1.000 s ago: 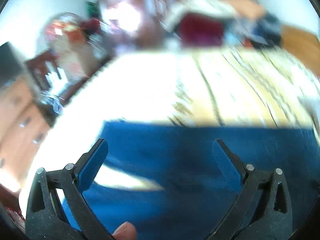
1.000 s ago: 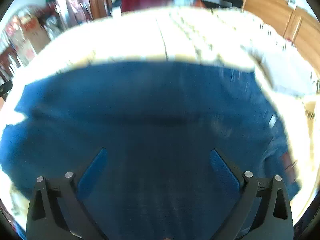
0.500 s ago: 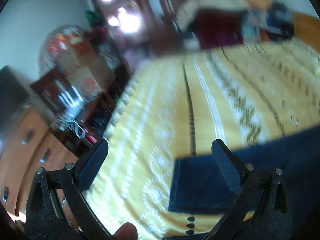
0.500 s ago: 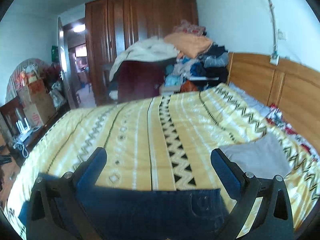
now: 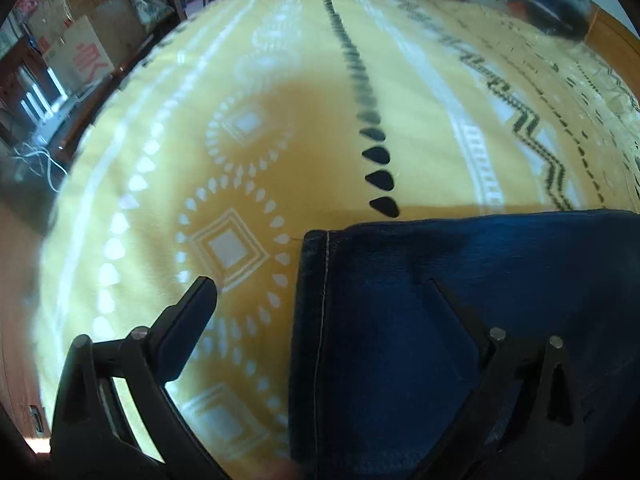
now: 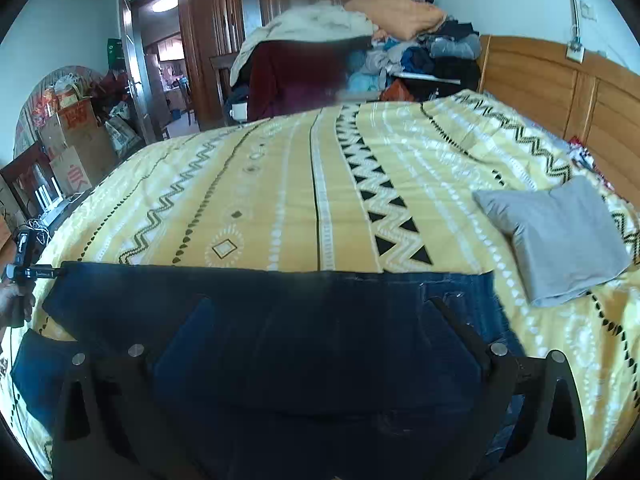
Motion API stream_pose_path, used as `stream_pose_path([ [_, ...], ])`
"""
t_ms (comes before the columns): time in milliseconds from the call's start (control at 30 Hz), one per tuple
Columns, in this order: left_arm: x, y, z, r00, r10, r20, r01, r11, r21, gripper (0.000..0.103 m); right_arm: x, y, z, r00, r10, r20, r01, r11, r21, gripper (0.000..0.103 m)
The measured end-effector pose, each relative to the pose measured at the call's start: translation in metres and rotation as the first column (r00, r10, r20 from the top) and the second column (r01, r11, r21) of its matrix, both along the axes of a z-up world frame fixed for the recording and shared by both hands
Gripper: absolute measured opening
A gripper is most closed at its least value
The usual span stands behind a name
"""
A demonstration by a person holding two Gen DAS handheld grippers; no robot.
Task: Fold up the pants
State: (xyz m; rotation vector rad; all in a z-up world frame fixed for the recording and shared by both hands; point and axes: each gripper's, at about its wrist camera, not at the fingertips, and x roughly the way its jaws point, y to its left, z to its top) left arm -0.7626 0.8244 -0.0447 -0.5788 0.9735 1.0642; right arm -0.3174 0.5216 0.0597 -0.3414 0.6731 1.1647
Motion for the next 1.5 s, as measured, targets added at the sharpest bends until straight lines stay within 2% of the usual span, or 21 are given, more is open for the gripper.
stream_pose_path([
  [133, 0.003, 0.01, -0.002, 0.997, -0.007, 0.082, 0.01, 1.0, -0.029, 0.08, 0.001, 0.016, -0.013, 1.0, 0.004, -0.026, -0.004, 1.0, -0.022, 0.103],
  [200, 0.004, 0.013, -0.002, 0.993, -0.017, 0.113, 0.02, 0.999, -0.028, 0.06, -0.001, 0.021, -0.018, 0.999, 0.018, -0.028, -0.018, 0.999, -0.028, 0.103],
  [233, 0.007, 0.013, -0.001, 0.993, -0.025, 0.115, 0.028, 0.999, -0.027, 0.055, -0.001, 0.021, -0.02, 0.999, 0.021, -0.03, -0.022, 0.999, -0.03, 0.103],
  [300, 0.011, 0.013, -0.002, 0.995, -0.041, 0.089, 0.041, 0.999, -0.005, 0.038, 0.003, 0.02, -0.019, 0.999, 0.022, -0.036, -0.023, 0.999, -0.024, 0.103],
  [333, 0.014, 0.011, -0.001, 0.995, -0.047, 0.083, 0.048, 0.999, -0.003, 0.022, 0.009, 0.017, -0.019, 0.999, 0.013, -0.037, -0.014, 1.0, -0.023, 0.103],
  [500, 0.017, 0.011, 0.0, 0.995, -0.059, 0.081, 0.058, 0.998, 0.015, 0.02, 0.065, -0.013, -0.017, 0.996, -0.061, -0.06, 0.059, 0.998, -0.039, 0.103],
  [600, 0.015, 0.015, 0.0, 0.994, -0.051, 0.099, 0.049, 0.999, 0.02, 0.02, 0.126, -0.033, -0.032, 0.985, -0.175, -0.016, 0.171, 0.978, -0.122, 0.1],
  [700, 0.009, 0.013, -0.001, 0.992, -0.036, 0.121, 0.033, 0.999, 0.024, 0.02, 0.193, -0.043, -0.057, 0.969, -0.248, -0.011, 0.241, 0.95, -0.199, 0.085],
  [733, 0.007, 0.013, -0.002, 0.991, -0.031, 0.129, 0.028, 0.999, 0.023, 0.02, 0.211, -0.042, -0.066, 0.966, -0.256, -0.036, 0.242, 0.945, -0.22, 0.079],
  [833, 0.007, 0.011, -0.003, 0.99, -0.026, 0.138, 0.022, 0.999, 0.028, 0.02, 0.246, -0.021, -0.093, 0.965, -0.206, -0.164, 0.153, 0.945, -0.288, 0.077],
  [967, 0.007, 0.011, -0.004, 0.99, -0.015, 0.143, 0.011, 1.0, 0.027, 0.02, 0.263, 0.021, -0.115, 0.976, -0.167, -0.142, 0.112, 0.937, -0.33, 0.077],
  [1200, 0.01, 0.011, -0.003, 0.992, -0.016, 0.122, 0.012, 0.999, 0.032, 0.02, 0.281, 0.066, -0.152, 0.975, -0.129, -0.182, 0.051, 0.924, -0.38, 0.076],
  [1233, 0.01, 0.011, -0.002, 0.993, -0.014, 0.12, 0.01, 0.999, 0.037, 0.02, 0.282, 0.069, -0.159, 0.974, -0.126, -0.186, 0.044, 0.919, -0.392, 0.064],
  [1267, 0.011, 0.01, 0.0, 0.993, -0.011, 0.119, 0.006, 0.999, 0.047, 0.02, 0.281, 0.071, -0.162, 0.973, -0.107, -0.203, 0.021, 0.923, -0.384, 0.041],
  [1333, 0.009, 0.005, 0.008, 0.991, -0.004, 0.133, -0.006, 0.997, 0.077, 0.02, 0.279, 0.069, -0.157, 0.963, -0.089, -0.255, -0.003, 0.94, -0.341, 0.013],
  [1400, 0.002, -0.002, 0.024, 0.982, 0.001, 0.187, -0.024, 0.993, 0.119, 0.02, 0.27, 0.062, -0.135, 0.968, -0.065, -0.243, -0.004, 0.962, -0.272, 0.01],
  [1500, -0.014, -0.028, 0.065, 0.952, -0.024, 0.305, -0.041, 0.978, 0.204, 0.02, 0.263, 0.035, -0.096, 0.963, -0.024, -0.269, -0.016, 0.989, -0.147, 0.008],
])
